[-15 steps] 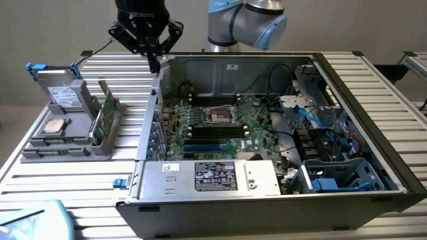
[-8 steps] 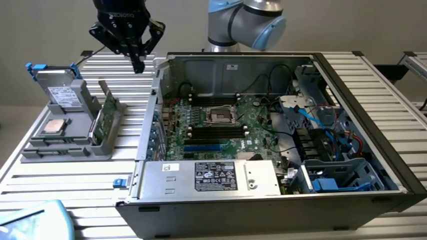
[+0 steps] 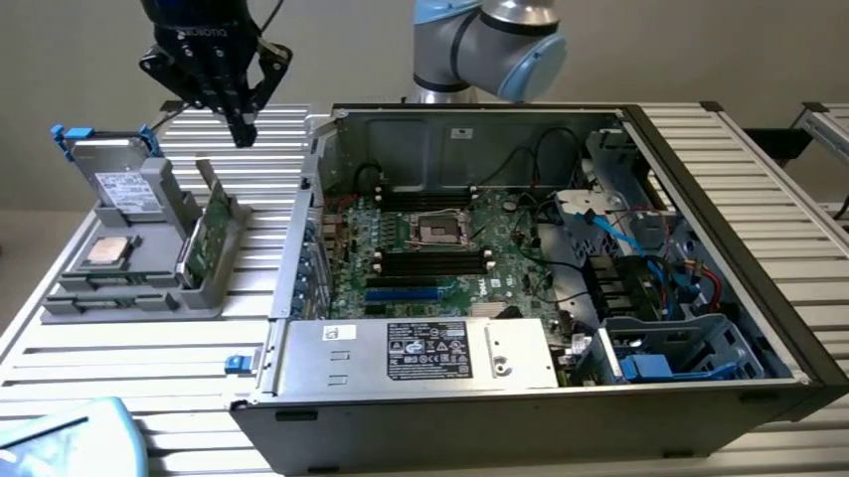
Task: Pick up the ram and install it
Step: 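Reach for the ram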
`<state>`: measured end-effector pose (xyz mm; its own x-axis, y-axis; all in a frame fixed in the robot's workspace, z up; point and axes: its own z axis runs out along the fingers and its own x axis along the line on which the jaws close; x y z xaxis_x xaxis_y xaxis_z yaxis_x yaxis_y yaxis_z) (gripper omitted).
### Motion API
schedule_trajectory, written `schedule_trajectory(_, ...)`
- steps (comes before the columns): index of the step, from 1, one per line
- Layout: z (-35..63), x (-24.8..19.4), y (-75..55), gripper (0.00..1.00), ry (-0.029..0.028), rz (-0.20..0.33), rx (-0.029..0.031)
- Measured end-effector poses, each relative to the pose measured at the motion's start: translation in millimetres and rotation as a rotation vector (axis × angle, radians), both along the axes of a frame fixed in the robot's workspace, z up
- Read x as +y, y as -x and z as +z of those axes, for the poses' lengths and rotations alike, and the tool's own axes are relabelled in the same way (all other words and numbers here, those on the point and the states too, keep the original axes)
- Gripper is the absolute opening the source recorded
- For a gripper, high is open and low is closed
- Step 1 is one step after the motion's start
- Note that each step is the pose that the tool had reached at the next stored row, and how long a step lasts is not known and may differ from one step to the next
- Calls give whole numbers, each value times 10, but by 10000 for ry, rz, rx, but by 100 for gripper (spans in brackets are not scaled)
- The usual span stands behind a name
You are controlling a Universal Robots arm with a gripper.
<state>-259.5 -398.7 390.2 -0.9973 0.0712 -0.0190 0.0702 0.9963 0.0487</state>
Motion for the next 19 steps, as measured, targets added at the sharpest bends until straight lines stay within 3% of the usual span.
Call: schedule_trajectory(19, -98, 0, 865, 11, 0, -1, 0)
